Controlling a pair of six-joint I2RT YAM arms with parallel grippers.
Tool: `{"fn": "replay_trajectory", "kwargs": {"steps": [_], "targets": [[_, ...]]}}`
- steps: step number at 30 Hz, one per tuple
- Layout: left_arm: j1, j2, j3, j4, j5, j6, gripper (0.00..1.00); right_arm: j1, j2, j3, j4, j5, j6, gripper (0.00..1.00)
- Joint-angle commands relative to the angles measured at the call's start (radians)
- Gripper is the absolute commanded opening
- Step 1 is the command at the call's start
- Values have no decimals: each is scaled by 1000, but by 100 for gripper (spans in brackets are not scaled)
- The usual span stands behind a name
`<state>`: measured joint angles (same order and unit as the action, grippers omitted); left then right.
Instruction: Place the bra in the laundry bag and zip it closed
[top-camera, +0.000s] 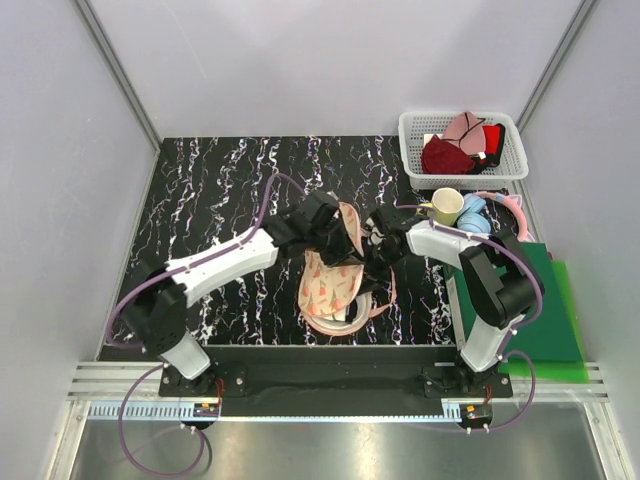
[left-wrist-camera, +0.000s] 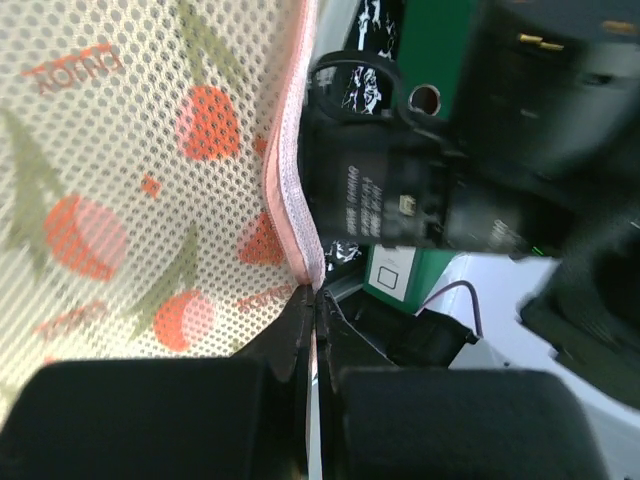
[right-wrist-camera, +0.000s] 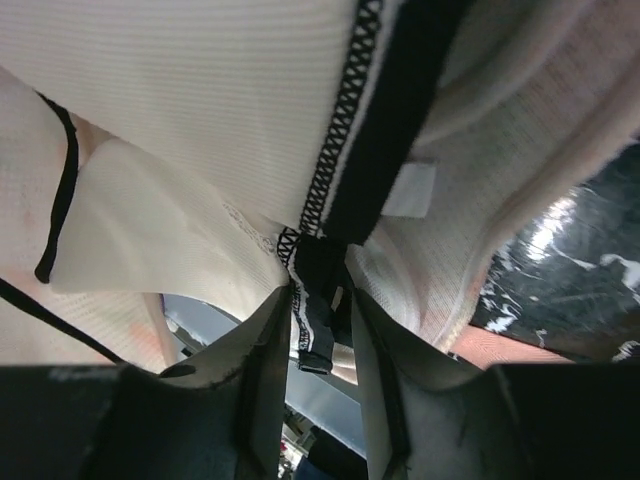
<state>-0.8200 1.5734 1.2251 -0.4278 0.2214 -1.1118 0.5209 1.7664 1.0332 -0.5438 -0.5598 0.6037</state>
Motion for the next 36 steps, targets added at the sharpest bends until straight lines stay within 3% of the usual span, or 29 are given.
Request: {"fn": "replay_trajectory", "kwargs": {"steps": [1,8,16,25,29,33,34,36], "targets": [[-11,92,60,118,79,-50,0,-51,-102,-2,-102,49,-15,40],[-18,195,91,146,116,-37,0,-100,-228,22,-324,274,-61,57],[-27,298,139,169,133,-3,0,-163,-346,-99,-377,330,-9,74],[-45,408,227,216,162,7,0,-294,-444,-101,-465,443,18,80],[-50,488,301,219,188,18,0,-297,-479,-96,-476,353,4,82],[-50,582,398,193,252,108,8,-297,-505,-133,-455,230,4,84],[-51,589,404,189,260,125,19,-295,-522,-142,-447,212,7,85],[-50,588,398,187,272,167,28,-297,-582,-140,-446,212,11,89]]}}
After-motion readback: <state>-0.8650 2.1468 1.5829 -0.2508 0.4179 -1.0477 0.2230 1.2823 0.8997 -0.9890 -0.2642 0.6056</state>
